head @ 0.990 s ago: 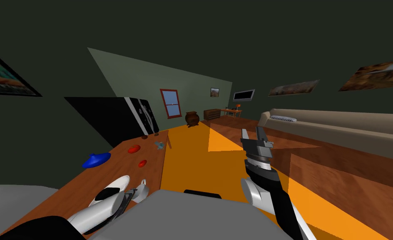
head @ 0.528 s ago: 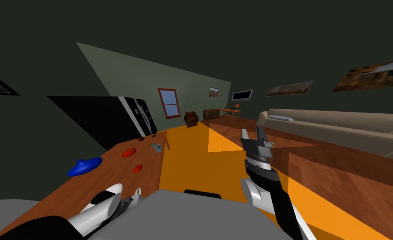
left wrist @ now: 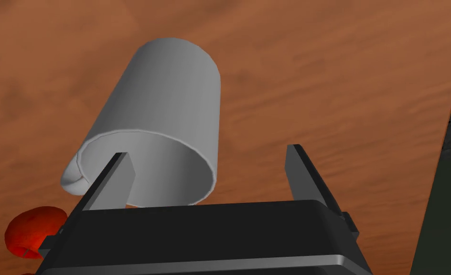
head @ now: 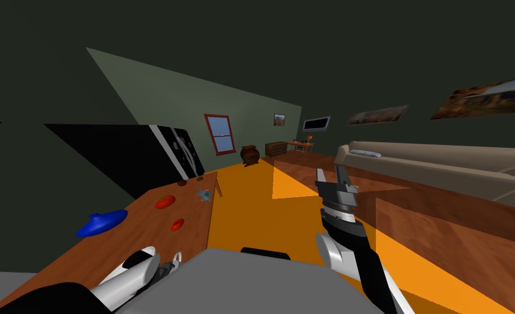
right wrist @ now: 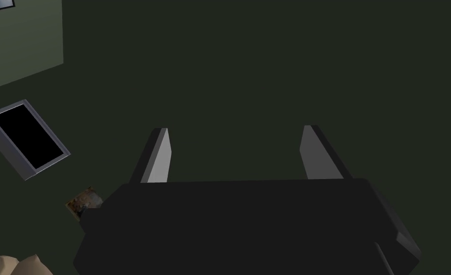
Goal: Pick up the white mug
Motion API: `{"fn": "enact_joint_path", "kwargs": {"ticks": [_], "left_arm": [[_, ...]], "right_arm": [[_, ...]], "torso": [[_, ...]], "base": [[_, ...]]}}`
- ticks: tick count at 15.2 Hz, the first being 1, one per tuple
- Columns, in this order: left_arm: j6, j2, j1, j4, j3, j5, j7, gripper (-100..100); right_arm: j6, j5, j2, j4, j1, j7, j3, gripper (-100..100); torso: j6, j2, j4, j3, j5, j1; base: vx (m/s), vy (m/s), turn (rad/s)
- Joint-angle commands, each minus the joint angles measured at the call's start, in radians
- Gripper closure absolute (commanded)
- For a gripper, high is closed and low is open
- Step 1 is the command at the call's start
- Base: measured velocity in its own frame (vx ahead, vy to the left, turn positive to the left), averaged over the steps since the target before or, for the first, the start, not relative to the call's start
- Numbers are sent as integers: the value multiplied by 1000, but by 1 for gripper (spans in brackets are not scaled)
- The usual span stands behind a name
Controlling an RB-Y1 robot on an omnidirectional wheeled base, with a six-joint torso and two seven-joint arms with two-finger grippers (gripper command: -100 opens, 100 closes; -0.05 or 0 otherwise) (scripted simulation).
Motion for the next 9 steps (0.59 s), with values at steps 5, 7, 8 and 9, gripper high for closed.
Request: {"fn": "enact_joint_path", "kwargs": {"ticks": [5, 7, 8, 9], "left_arm": [[-22, 0, -7, 24, -7, -4, 1, 100], [-22, 1, -7, 24, -7, -5, 0, 100], [4, -1, 3, -8, 2, 1, 0, 100], [12, 0, 6, -17, 6, 3, -2, 100]], "right_arm": [[0, 0, 0, 0, 0, 0, 0, 0], [0, 0, 0, 0, 0, 0, 0, 0], [0, 0, 0, 0, 0, 0, 0, 0], [0, 0, 0, 0, 0, 0, 0, 0]], "torso": [[0, -1, 0, 0, 0, -1], [-1, -1, 0, 0, 0, -1], [-1, -1, 0, 0, 0, -1], [-1, -1, 0, 0, 0, -2]], "base": [[-14, 8, -5], [0, 0, 0], [14, -10, 17], [29, -18, 28]]}}
